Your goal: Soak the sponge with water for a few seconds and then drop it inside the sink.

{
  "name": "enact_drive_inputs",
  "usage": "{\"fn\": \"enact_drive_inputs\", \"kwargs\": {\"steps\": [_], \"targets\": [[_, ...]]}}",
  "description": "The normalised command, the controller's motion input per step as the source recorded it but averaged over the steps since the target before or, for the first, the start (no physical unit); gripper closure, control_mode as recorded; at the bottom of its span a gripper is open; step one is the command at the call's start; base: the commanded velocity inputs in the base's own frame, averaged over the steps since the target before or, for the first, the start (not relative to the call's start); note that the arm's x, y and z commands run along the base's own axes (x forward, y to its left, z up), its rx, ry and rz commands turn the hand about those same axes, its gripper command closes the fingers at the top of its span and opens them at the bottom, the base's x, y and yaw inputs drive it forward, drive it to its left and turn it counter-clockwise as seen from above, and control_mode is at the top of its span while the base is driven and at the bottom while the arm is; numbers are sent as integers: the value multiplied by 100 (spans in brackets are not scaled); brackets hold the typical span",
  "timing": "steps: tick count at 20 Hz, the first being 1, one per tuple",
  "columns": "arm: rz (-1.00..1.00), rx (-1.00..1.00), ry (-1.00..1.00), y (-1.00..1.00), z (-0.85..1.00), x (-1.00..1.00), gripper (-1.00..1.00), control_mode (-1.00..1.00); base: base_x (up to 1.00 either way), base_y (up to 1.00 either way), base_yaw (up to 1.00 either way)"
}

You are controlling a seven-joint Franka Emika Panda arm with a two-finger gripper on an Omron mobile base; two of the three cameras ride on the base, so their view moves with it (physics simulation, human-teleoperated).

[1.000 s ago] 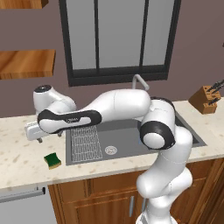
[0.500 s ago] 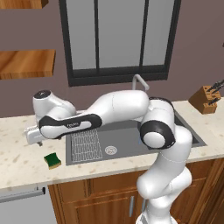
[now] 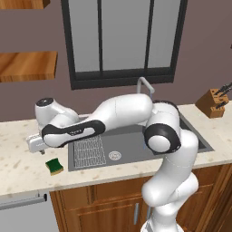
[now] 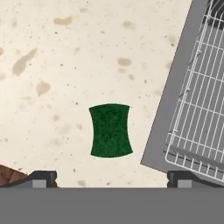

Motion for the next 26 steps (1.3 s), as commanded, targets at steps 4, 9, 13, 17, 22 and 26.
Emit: {"fn": "enact_drive_inputs", "kwargs": {"steps": [4,9,13,17,22,26], "targets": [[0,0,0,0,-33,1,-100,-100,0,0,0],[0,0,0,0,-35,5,-100,-100,0,0,0],[0,0,0,0,-31,8,-100,-100,0,0,0],[0,0,0,0,-25,13,-100,-100,0,0,0],[0,0,0,0,-25,13,-100,-100,0,0,0],[0,2,4,0,-13,0,-100,-100,0,0,0]]}}
